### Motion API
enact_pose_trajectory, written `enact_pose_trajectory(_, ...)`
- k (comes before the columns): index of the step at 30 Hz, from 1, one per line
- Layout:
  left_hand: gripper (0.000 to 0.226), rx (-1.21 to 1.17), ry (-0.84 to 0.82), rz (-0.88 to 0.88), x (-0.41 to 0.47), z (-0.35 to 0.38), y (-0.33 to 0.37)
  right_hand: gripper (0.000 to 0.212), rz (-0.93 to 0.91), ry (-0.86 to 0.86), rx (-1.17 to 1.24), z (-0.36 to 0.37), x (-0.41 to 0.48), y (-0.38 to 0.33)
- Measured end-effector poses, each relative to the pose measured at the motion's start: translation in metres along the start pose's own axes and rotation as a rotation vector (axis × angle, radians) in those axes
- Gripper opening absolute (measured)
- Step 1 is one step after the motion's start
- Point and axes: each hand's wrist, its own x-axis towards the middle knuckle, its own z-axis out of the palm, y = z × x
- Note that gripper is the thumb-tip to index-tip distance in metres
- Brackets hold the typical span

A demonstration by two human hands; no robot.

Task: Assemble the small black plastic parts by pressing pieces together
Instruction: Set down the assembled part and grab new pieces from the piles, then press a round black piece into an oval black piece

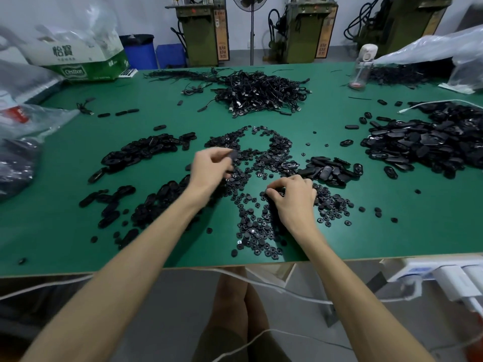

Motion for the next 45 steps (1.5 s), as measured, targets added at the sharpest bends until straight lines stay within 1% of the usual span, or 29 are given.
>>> enact_pose_trajectory(1,0.026,-0.116,-0.049,-0.038,-0.012,0.01,0.003,0.017,0.001,-0.001,-0.011,0.0,0.0,0.0)
enact_pose_trajectory(3,0.024,-0.247,-0.101,-0.07,-0.03,0.027,0.004,0.018,-0.005,-0.003,-0.041,0.001,0.001,0.001)
enact_pose_trajectory(6,0.024,-0.415,-0.093,-0.13,-0.043,0.045,0.003,0.019,0.004,0.007,-0.027,0.001,0.002,0.001)
enact_pose_trajectory(8,0.021,-0.507,-0.07,-0.171,-0.046,0.05,0.001,0.016,0.015,0.05,0.055,0.0,0.002,0.001)
enact_pose_trajectory(10,0.019,-0.549,-0.055,-0.167,-0.048,0.053,-0.002,0.012,0.005,0.094,0.219,-0.002,0.0,0.002)
enact_pose_trajectory(12,0.022,-0.533,-0.063,-0.118,-0.049,0.054,-0.005,0.008,-0.012,0.106,0.363,-0.005,-0.002,0.003)
enact_pose_trajectory(15,0.032,-0.467,-0.086,-0.04,-0.05,0.053,-0.009,0.007,-0.076,0.106,0.414,-0.007,-0.005,0.002)
enact_pose_trajectory(17,0.037,-0.438,-0.098,-0.025,-0.05,0.052,-0.011,0.006,-0.093,0.097,0.458,-0.008,-0.005,0.002)
enact_pose_trajectory(22,0.039,-0.403,-0.096,-0.016,-0.053,0.053,-0.012,0.01,-0.076,0.093,0.548,-0.01,-0.004,0.004)
enact_pose_trajectory(25,0.04,-0.389,-0.102,0.009,-0.054,0.055,-0.011,0.008,-0.079,0.071,0.563,-0.011,-0.004,0.005)
enact_pose_trajectory(32,0.041,-0.385,-0.093,0.009,-0.055,0.055,-0.012,0.014,-0.064,0.059,0.58,-0.012,-0.003,0.006)
enact_pose_trajectory(37,0.039,-0.371,-0.075,0.007,-0.054,0.055,-0.014,0.007,-0.085,0.064,0.631,-0.012,-0.004,0.007)
enact_pose_trajectory(41,0.036,-0.369,-0.088,0.006,-0.053,0.055,-0.015,0.005,-0.081,0.064,0.656,-0.012,-0.004,0.008)
enact_pose_trajectory(45,0.04,-0.377,-0.102,0.009,-0.053,0.055,-0.014,0.007,-0.086,0.058,0.646,-0.01,-0.004,0.008)
